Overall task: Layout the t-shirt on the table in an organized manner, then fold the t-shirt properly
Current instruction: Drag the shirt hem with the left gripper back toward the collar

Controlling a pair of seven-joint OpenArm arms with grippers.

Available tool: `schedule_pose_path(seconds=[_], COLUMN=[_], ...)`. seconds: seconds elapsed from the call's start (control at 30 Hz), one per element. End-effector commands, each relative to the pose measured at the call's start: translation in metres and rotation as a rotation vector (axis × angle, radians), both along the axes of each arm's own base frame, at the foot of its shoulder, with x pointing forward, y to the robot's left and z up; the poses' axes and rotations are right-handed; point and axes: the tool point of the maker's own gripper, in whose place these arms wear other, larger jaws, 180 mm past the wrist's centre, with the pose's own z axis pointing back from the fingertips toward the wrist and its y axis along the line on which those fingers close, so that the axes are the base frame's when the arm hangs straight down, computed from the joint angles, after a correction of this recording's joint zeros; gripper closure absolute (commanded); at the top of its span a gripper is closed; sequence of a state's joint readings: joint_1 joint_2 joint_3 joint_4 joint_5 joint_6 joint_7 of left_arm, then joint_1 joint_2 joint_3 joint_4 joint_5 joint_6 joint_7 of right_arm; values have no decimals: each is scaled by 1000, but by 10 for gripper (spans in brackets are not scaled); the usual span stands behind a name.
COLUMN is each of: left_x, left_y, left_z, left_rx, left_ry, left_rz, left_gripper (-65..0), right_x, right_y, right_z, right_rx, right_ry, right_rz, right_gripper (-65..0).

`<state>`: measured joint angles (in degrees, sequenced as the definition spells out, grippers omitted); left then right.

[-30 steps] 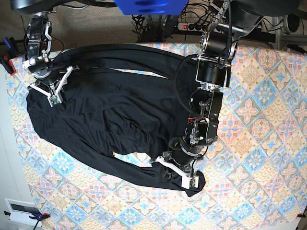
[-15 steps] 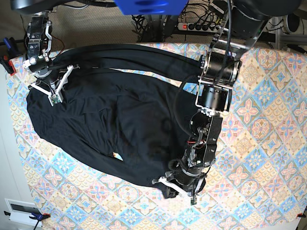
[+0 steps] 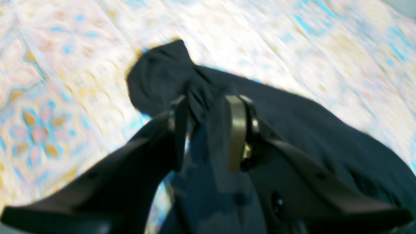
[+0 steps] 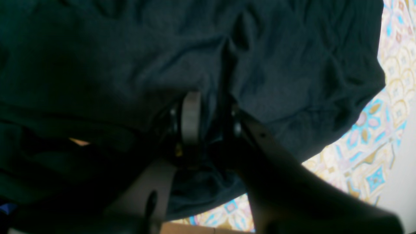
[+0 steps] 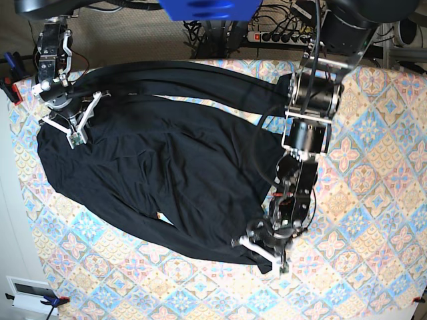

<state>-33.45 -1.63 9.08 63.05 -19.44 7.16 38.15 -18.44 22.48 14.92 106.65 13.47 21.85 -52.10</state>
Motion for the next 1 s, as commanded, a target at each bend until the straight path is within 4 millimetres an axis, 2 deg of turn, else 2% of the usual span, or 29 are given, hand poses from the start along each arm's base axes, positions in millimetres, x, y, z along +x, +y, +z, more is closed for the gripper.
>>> schedule_pose_path(seconds=[0.0,0.1,0.27,0.43,0.57,0.63,0.83,0.97], left_x=[-7,-44,-108,-147,-168,-175,-181,-189], left_y=[0,3,21,37,47,48,47,41], left_z=[12,2,-23,-50,-68,-74,-79,-85], left_rx=[-15,-46,-82,-88,-95,-96,-96,-94], left_ry=[-34,3,114,204,265,284,300,340], left_rz=[-27,-70,-126,-137,-137,-136,-139,-163], left_gripper=[-202,-205,-206,-206,-208,-231,-344,-345], right_x=[7,8,7,7,6,6,6,5], right_y=[-3,-3,-4,1,8,8,8,8], right_z=[11,11,10,8,4,4,6,5], right_rx=[-13,-13,-11,4,29,29,28,28], right_ry=[-38,-39,-37,-35,-35,-35,-39,-37], right_rz=[5,5,4,-1,-10,-10,-8,-7], right_gripper=[-106,-106,-106,-106,-107,-107,-107,-107])
